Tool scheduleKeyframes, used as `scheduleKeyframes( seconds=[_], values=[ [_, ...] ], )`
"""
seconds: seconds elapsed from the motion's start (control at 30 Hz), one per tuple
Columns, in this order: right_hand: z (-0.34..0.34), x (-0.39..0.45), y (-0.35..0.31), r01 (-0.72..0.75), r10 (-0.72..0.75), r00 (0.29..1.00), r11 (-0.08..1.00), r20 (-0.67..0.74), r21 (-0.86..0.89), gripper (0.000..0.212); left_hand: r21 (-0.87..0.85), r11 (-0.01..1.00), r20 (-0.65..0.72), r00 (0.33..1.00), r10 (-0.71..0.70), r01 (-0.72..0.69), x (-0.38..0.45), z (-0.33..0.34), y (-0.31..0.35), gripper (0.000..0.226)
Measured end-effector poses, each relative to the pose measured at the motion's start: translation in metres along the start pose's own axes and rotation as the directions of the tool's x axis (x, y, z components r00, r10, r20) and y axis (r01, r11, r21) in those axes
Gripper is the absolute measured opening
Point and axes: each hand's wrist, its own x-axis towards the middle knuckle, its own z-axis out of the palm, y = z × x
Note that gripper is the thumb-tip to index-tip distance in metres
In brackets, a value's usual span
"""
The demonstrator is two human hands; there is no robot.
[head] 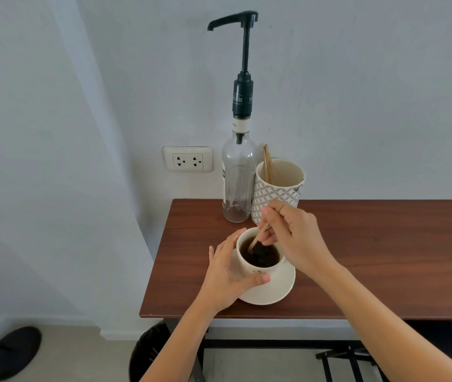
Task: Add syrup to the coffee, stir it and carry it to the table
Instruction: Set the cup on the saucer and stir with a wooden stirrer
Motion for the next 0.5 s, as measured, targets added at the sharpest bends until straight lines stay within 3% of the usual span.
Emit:
scheduleKeyframes(
  seconds=[0.13, 0.2, 0.3, 0.4, 0.5],
  values=[
    [-0.012, 0.004, 0.007, 0.062, -0.082, 0.993, 0.97, -0.079, -0.235, 0.029, -0.011, 1.0, -0.006, 1.0, -0.005, 0.005, 0.0, 0.001, 0.001, 0.089],
    [-0.012, 0.0, 0.006, 0.027, -0.037, 0.998, 0.979, -0.046, -0.203, 0.031, -0.008, 1.0, -0.008, 1.0, 0.003, -0.003, 0.0, 0.001, -0.001, 0.09],
    [0.002, -0.004, -0.004, -0.021, 0.021, 1.0, 1.0, 0.002, -0.021, 0.031, -0.003, 1.0, -0.002, 1.0, 0.006, -0.006, 0.001, 0.0, -0.002, 0.09],
    [0.002, -0.001, 0.0, 0.065, -0.074, 0.995, 0.989, -0.065, -0.135, 0.028, -0.005, 1.0, -0.002, 1.0, 0.006, -0.006, 0.001, 0.0, -0.002, 0.089],
    [-0.01, 0.0, 0.008, 0.047, -0.074, 0.993, 0.96, -0.088, -0.275, 0.03, -0.012, 1.0, -0.005, 1.0, -0.005, 0.005, 0.0, 0.001, -0.001, 0.09]
  ],
)
